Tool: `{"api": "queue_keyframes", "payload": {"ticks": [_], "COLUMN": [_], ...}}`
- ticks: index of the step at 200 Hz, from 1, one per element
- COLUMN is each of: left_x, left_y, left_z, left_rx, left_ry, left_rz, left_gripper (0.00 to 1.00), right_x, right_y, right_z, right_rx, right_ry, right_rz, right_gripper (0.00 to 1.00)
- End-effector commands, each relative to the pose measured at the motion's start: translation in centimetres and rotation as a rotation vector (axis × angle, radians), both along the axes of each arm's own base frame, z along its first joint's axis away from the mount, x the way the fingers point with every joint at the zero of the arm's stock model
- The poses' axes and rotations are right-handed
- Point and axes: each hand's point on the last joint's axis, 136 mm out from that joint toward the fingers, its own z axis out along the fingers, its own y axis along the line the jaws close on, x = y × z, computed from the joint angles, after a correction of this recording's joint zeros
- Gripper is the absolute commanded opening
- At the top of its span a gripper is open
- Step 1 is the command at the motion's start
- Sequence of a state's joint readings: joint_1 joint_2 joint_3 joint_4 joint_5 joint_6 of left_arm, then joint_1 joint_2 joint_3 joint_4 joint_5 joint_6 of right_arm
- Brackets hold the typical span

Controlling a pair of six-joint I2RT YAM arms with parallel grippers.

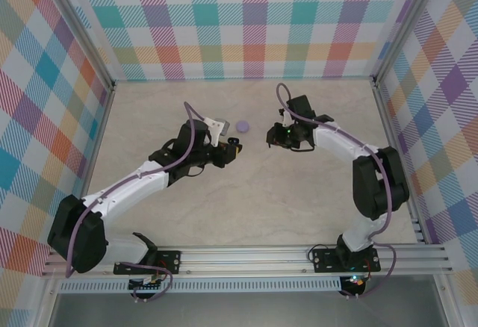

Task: Insert wireless bluetooth earbuds into charging case

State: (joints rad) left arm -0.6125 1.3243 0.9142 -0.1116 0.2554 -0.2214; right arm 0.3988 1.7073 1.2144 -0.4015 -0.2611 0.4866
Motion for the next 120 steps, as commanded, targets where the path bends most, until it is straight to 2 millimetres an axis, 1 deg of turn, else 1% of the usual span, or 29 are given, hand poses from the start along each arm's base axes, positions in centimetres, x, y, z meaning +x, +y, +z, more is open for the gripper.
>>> {"api": "queue_keyframes", "payload": {"ticks": [1, 26, 60, 94, 120], "left_x": [1.3, 1.7, 1.9, 1.9, 2.0], "left_y": [-0.9, -1.1, -1.6, -2.0, -2.3], "left_z": [1.3, 1.1, 1.4, 1.5, 2.1], "left_rx": [-0.037, -0.051, -0.07, -0.082, -0.111], "left_ry": [-0.053, -0.066, -0.102, -0.15, -0.21], "left_rz": [0.022, 0.027, 0.004, -0.027, -0.047], "left_gripper": [0.19, 0.19, 0.19, 0.2, 0.2], "right_x": [-0.1, -0.5, -1.4, -2.4, -3.2], "right_y": [0.7, 1.0, 1.7, 2.4, 3.1], "right_z": [3.1, 5.2, 8.1, 11.6, 14.0], "right_rx": [0.077, 0.124, 0.2, 0.292, 0.345], "right_ry": [-0.081, -0.134, -0.196, -0.273, -0.322], "right_rz": [0.029, 0.046, 0.087, 0.122, 0.149], "right_gripper": [0.25, 0.25, 0.26, 0.26, 0.27]}}
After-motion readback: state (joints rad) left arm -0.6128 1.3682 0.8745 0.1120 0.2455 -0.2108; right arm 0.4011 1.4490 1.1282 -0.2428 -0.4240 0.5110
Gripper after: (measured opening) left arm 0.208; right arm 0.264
